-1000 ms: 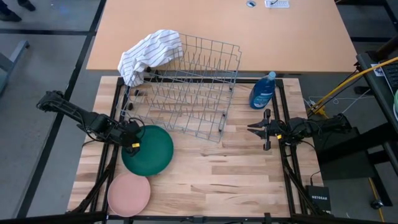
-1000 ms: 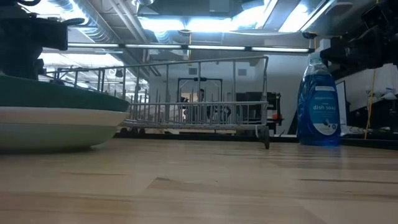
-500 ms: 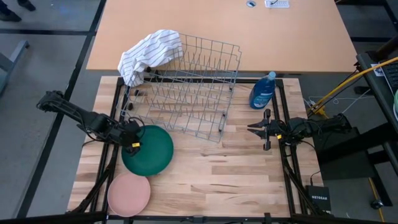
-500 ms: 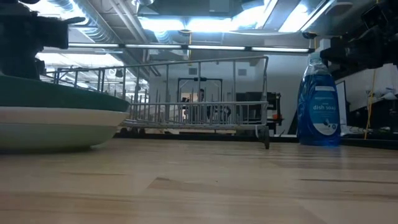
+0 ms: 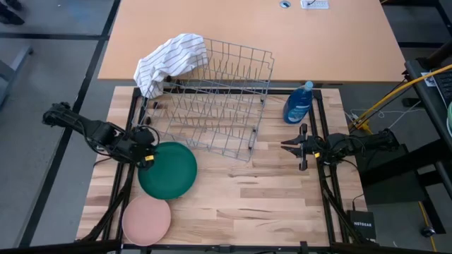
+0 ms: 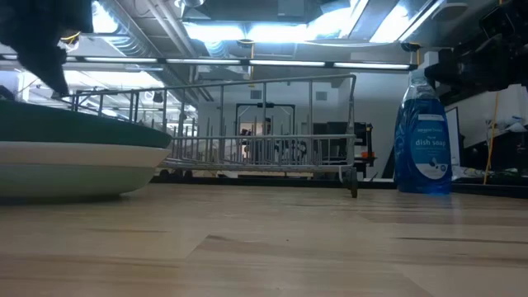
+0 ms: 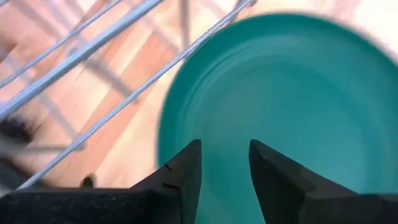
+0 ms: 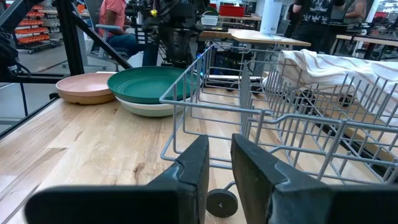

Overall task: Sort dishes
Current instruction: Put the green plate into the dish rack

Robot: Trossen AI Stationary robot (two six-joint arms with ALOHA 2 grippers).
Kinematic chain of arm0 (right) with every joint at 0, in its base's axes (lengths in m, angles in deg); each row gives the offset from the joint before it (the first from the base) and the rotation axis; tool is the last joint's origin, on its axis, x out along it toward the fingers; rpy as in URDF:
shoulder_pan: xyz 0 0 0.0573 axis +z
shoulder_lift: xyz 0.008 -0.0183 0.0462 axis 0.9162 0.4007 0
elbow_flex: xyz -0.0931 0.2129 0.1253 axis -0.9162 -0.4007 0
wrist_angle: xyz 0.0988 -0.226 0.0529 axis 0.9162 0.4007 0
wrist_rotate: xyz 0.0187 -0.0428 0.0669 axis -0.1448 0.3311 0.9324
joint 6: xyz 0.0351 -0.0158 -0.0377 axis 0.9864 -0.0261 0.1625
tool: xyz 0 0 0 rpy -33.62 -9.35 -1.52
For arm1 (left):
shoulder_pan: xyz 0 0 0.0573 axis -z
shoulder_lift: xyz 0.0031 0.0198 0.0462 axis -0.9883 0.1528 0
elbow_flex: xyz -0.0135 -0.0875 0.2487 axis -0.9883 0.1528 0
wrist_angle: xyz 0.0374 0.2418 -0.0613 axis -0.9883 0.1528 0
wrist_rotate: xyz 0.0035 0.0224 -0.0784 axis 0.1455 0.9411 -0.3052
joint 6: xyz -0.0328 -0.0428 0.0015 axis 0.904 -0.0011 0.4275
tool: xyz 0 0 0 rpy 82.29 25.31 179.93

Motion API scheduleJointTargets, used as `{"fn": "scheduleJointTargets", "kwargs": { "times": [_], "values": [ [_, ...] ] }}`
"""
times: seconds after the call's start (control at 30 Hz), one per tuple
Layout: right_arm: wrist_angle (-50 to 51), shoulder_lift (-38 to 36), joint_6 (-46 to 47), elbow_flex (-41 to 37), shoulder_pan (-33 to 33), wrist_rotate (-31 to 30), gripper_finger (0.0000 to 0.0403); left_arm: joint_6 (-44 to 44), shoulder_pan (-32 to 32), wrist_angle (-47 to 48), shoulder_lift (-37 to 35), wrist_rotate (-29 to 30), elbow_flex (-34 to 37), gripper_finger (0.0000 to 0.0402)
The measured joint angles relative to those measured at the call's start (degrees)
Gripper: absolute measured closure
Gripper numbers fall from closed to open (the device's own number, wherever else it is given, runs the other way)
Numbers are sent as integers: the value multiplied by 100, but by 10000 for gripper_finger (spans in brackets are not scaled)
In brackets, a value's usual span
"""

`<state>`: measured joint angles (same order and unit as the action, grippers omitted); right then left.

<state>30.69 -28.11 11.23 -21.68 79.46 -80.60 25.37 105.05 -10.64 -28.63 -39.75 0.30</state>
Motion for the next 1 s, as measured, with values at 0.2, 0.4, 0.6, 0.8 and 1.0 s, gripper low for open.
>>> {"fn": "scheduleJointTargets", "kwargs": {
  "times": [0.2,0.4,0.6,0.8,1.0],
  "values": [
    [0,0,1,0,0,-2,331,426,0,539,10,3,2,282],
    [0,0,1,0,0,-1,331,499,0,513,202,9,14,282],
    [-1,0,0,0,1,-1,331,631,0,463,704,74,81,282],
    [0,0,0,0,0,0,331,902,0,517,1351,232,81,282],
    [0,0,0,0,0,-2,331,1246,0,569,1923,234,81,282]
  ]
}}
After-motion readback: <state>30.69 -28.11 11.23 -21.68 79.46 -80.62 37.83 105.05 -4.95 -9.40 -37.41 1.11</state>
